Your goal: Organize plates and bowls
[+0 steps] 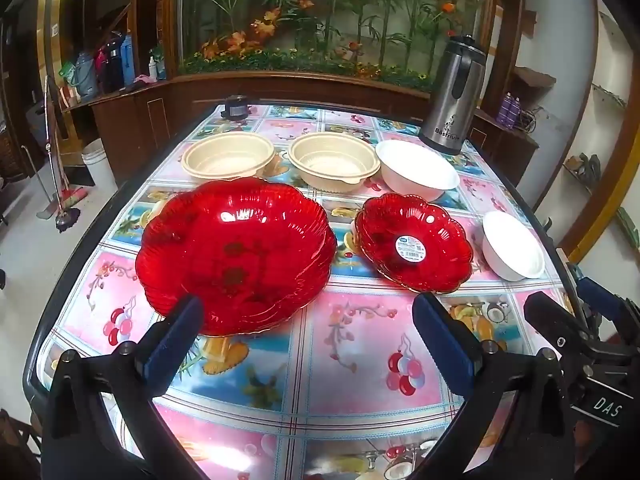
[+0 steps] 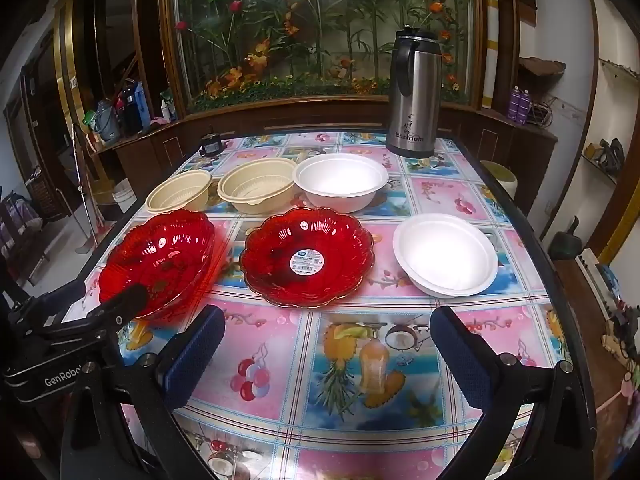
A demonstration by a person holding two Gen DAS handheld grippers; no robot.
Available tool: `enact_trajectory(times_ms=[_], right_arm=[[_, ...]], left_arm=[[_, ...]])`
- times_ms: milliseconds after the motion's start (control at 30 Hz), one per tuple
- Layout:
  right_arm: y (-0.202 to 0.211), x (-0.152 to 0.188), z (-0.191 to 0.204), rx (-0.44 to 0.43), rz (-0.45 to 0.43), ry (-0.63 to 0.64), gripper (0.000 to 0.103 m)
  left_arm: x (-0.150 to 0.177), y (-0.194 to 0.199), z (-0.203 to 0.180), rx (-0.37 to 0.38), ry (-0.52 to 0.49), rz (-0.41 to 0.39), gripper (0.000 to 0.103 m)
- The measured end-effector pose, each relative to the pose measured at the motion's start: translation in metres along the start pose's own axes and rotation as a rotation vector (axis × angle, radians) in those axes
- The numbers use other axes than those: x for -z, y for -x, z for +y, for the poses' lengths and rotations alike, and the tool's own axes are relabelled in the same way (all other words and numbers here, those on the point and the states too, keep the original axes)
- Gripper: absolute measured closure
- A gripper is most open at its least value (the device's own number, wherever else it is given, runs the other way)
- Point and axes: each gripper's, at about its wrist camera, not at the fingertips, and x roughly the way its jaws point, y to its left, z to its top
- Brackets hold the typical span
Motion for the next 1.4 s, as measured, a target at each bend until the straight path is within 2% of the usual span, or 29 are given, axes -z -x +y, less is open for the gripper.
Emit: enact_trajectory(times_ms=[500, 1400], right_arm=[[0.0010, 0.0069, 0.0094, -0.006, 0.008, -0.001, 0.000], [-0.0056, 0.0020, 0.0024, -0.019, 0.023, -0.013, 0.000]], left_arm=[[0.0051, -0.0002, 0.0048, 0.006, 0.007, 0.001, 0.000], [0.0078, -0.0012, -0.0020, 0.019, -0.017, 0.013, 0.000]])
